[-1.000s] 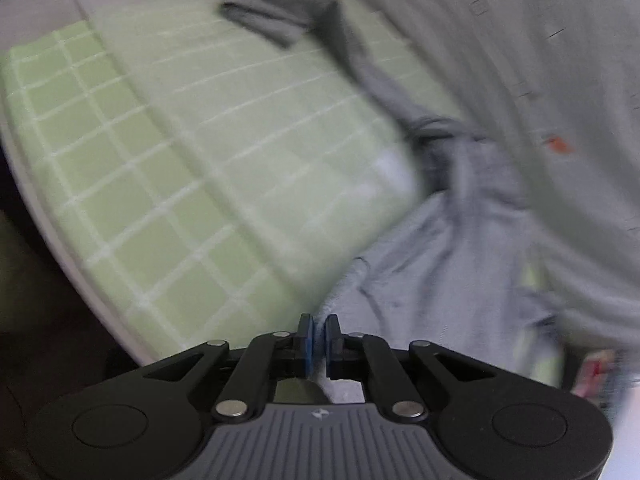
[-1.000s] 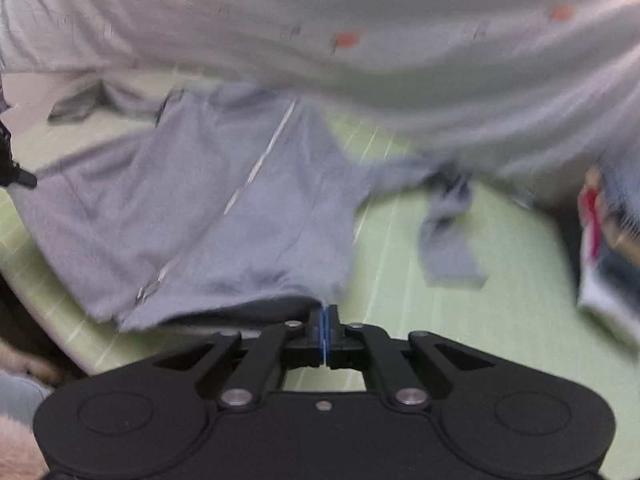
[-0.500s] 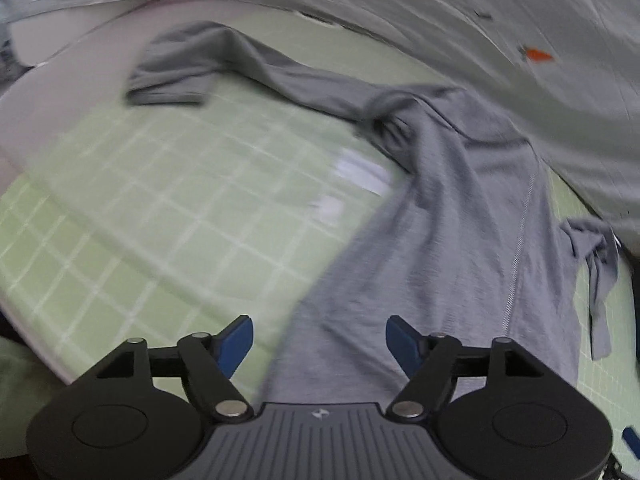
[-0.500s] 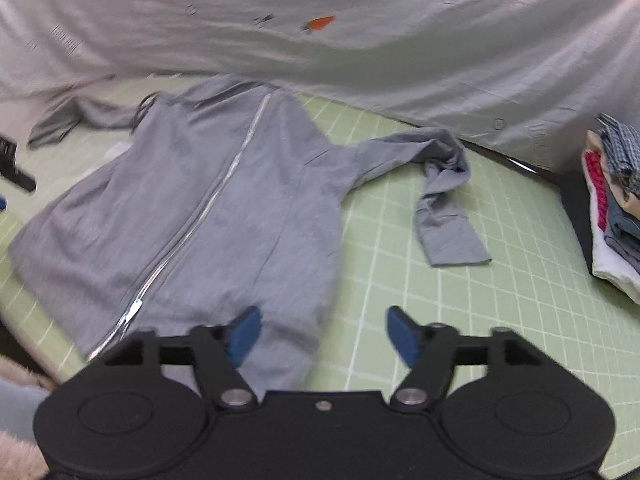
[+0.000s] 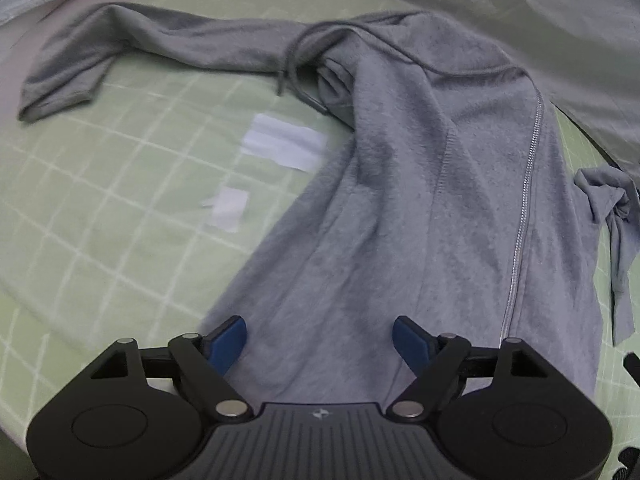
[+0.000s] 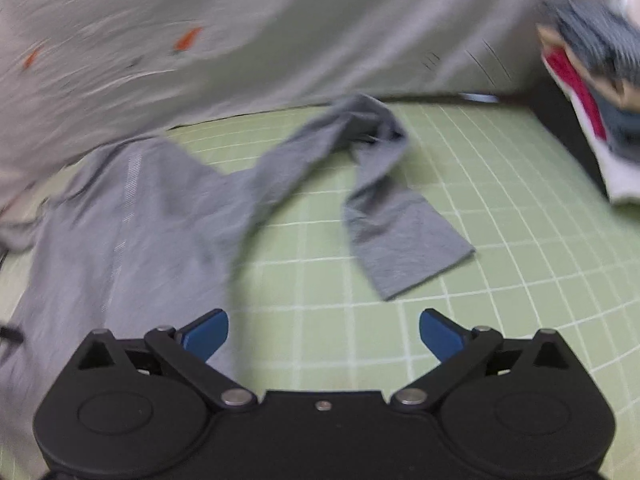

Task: Fold clothes
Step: 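Reach the right gripper to the grey sleeve cuff and grasp it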

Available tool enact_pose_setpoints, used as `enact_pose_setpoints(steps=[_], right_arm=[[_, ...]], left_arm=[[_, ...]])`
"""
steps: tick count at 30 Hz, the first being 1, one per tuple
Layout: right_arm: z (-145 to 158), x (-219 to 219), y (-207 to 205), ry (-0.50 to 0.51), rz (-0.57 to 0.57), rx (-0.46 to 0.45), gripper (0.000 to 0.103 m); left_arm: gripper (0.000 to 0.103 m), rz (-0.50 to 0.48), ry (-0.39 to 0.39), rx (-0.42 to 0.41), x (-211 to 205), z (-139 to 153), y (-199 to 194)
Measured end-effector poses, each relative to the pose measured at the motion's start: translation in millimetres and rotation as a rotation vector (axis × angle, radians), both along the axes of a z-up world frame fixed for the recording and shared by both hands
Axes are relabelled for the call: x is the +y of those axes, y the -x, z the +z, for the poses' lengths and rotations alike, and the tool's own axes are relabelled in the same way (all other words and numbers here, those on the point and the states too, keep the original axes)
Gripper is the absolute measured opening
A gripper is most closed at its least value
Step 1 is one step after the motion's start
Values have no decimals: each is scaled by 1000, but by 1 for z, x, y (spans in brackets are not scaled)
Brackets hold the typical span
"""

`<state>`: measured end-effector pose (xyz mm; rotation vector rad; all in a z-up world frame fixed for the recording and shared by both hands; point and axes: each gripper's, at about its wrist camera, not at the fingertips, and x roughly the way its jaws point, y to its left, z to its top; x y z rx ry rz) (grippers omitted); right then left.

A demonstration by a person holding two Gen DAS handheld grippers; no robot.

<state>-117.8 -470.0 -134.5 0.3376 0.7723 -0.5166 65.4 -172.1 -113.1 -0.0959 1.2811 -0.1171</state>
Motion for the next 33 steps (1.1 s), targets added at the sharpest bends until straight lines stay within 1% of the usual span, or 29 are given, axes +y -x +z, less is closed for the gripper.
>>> enact_pose_setpoints(steps=[5,7,8,11,13,15,16,17,18,21,23,24,25,26,27,28,30,33], right_arm=[[-17,-29,-22,62,2,30,103],[-19,-36,-33,90,15,40,103],[-21,-40,-38,101,20,46,103],[-23,-47,-50,124,34,62,103],[-21,-44,-51,163,66,62,101],[-19,-41,-53,205,100,62,91],[-18,-39,-54,225,117,61,83],[-17,-39,-54,218,123,57,76],[-16,-39,-55,206,125,54,73],[-17,-39,-59,180,131,59,58],[-21,-40,-60,162,137,87,36],[-23,-41,-59,142,134,94,32],[-25,-43,-56,112,126,91,20],[-23,-44,-52,93,121,71,1],[-20,-45,-46,76,115,48,2],[-14,-46,-41,81,111,28,2],[1,-48,-33,121,102,0,2],[24,-59,-21,181,49,-42,1]], left_arm=[[93,-2,-46,-1,-16,-8,-12],[101,-15,-62,11,-22,-11,-15],[103,-25,-72,20,-26,-13,-17],[103,-47,-134,29,-37,-17,-16],[103,-53,-163,25,-42,-19,-14],[103,-45,-160,25,-41,-19,-13],[103,-43,-159,26,-41,-19,-13],[103,-42,-160,29,-41,-19,-12],[103,-41,-160,31,-40,-19,-12],[103,-32,-160,43,-39,-20,-13],[103,-27,-159,45,-38,-19,-14],[103,-26,-159,44,-37,-18,-14],[103,-24,-159,44,-37,-17,-14],[103,-23,-159,40,-40,-17,-14],[103,-23,-160,37,-43,-17,-14],[103,-22,-160,34,-45,-17,-14],[103,-21,-158,29,-46,-17,-13],[103,-23,-157,32,-45,-17,-12]])
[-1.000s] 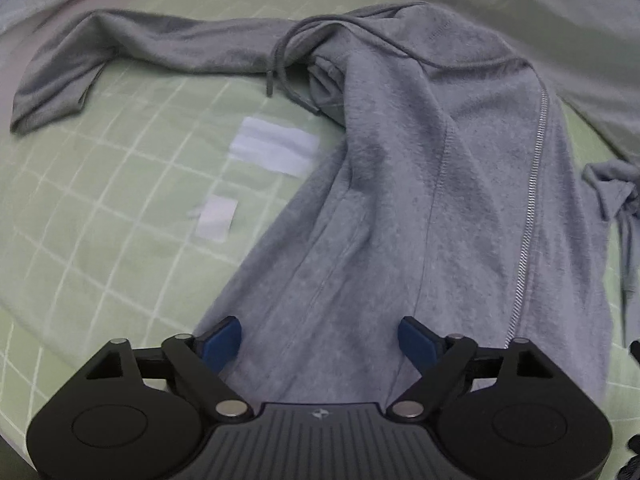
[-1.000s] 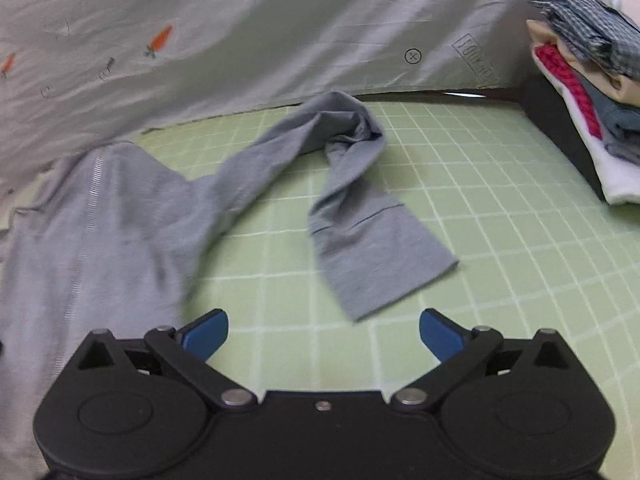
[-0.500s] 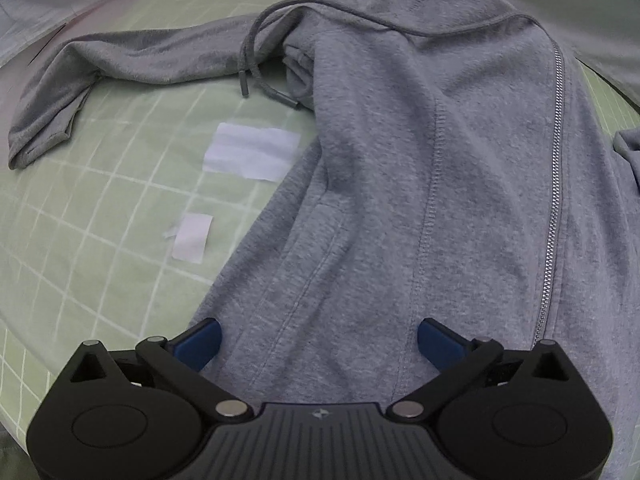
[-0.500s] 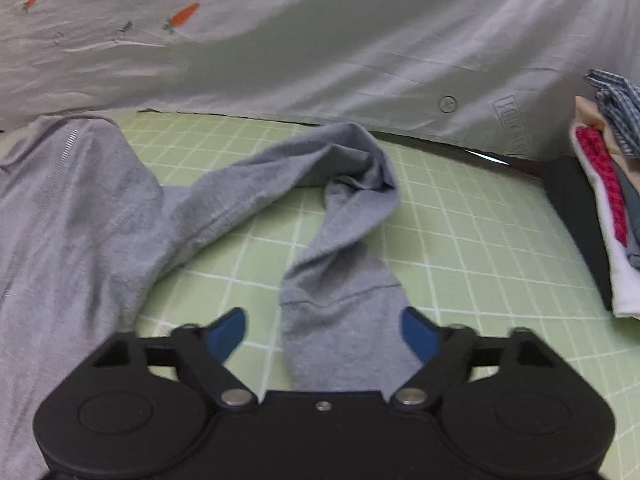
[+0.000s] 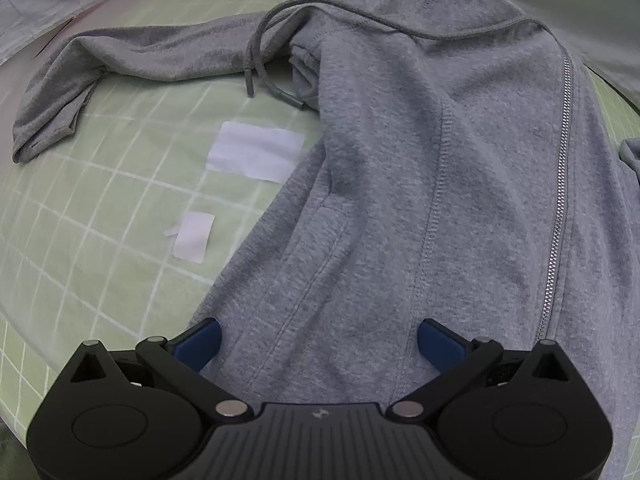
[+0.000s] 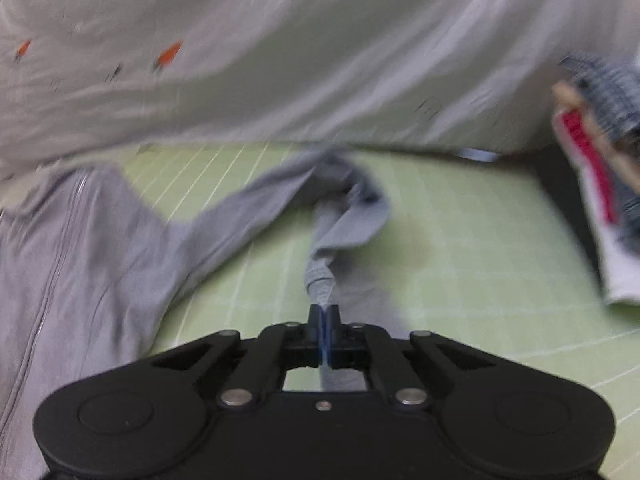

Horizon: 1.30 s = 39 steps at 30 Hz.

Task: Fold clothes
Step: 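Reach the right gripper to the grey sleeve cuff and grasp it, then lift the sleeve with the right gripper, stretch it across the mat, release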

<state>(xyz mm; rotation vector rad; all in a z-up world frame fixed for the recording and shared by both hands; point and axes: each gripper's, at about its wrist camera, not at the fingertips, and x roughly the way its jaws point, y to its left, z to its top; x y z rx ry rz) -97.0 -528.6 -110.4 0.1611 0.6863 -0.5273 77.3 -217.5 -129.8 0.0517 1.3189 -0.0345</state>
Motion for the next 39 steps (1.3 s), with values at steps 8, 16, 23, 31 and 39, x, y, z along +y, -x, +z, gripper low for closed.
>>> enact_pose_setpoints(steps=[8,16,23,31,39], right_arm=[[67,-87,38,149,-274,-121,0],[42,-145,47,105,-431,-40,31],[-32,-113,50,-133,-491,27,52],[-67,-109,63,-232,-654,-11,65],[-57,-117,74,-207,-573,-19,6]], left_arm=[[103,4,3,5,-2,0,1],[103,21,5,-6,-6,0,2],[103,33,4,0,-12,1,2],[103,30,6,8,-17,2,1],[103,38,9,-13,-22,0,2]])
